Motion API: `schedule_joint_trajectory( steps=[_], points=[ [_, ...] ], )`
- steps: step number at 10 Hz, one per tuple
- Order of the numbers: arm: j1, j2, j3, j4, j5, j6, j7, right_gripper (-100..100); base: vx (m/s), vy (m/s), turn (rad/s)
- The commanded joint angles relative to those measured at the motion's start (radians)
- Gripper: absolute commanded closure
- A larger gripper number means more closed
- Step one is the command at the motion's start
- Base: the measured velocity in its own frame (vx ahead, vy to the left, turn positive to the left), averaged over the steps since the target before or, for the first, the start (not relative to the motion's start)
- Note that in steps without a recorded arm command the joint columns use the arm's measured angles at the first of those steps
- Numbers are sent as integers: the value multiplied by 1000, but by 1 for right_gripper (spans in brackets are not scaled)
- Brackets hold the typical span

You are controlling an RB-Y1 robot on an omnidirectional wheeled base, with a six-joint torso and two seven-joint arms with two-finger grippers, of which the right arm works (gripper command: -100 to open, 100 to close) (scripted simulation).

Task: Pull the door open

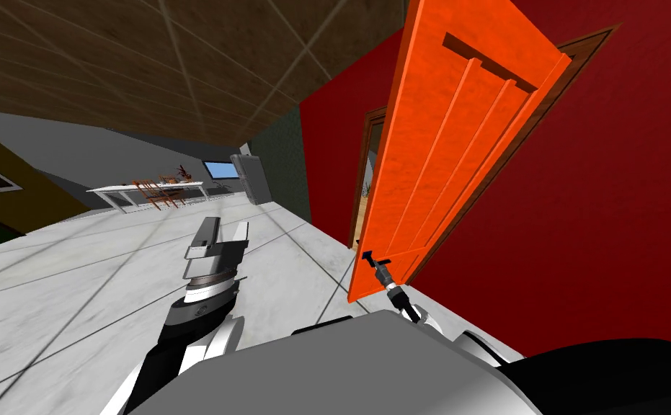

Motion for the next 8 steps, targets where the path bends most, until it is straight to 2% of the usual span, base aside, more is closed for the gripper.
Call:
schedule_joint_trajectory(
  steps=[1,5,6,7,8],
  points=[
    [15,-6,4,11,-1,-29,-9,100,-127,-31,199],
    [36,-27,5,33,-7,-74,-27,100,-131,-51,139],
    [36,-27,5,33,-7,-74,-27,100,-73,-26,36],
    [46,-38,5,43,-10,-95,-35,100,-95,-29,150],
    [46,-38,5,27,-10,-95,-35,100,-88,-42,81]
  ],
)
